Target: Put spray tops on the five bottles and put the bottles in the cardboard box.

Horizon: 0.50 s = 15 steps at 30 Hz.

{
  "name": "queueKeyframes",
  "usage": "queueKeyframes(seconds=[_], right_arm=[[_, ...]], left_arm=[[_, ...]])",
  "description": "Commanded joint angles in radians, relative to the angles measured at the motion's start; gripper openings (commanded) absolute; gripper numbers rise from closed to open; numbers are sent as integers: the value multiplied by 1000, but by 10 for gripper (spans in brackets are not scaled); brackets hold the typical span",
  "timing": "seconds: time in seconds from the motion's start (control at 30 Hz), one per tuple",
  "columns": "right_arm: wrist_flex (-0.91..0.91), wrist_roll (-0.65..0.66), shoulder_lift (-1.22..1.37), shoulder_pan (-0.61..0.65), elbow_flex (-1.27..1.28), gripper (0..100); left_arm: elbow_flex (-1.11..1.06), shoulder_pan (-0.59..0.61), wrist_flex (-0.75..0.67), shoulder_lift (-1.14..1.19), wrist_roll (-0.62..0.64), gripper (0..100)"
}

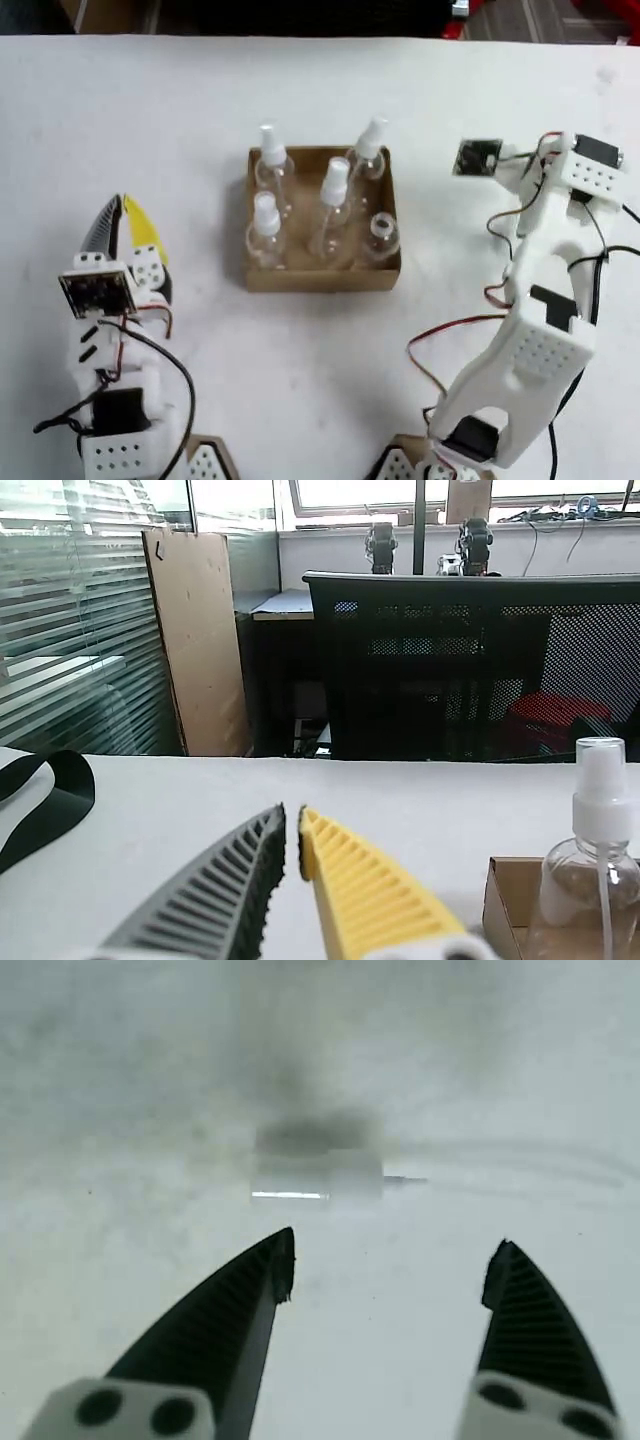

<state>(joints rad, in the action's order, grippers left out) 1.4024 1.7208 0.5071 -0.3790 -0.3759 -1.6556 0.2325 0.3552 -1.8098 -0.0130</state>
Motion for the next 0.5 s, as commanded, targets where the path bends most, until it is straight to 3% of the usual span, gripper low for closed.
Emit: queueKeyframes(seconds=[0.0,0.23,0.47], right_arm=[[-22,29,24,-15,-8,283],[-81,32,107,-7,-12,283],[-85,135,147,-27,-14,279]], left_arm=[[17,-8,-31,-15,-11,32],[17,-8,-31,-15,-11,32],[17,-8,-31,-15,-11,32]])
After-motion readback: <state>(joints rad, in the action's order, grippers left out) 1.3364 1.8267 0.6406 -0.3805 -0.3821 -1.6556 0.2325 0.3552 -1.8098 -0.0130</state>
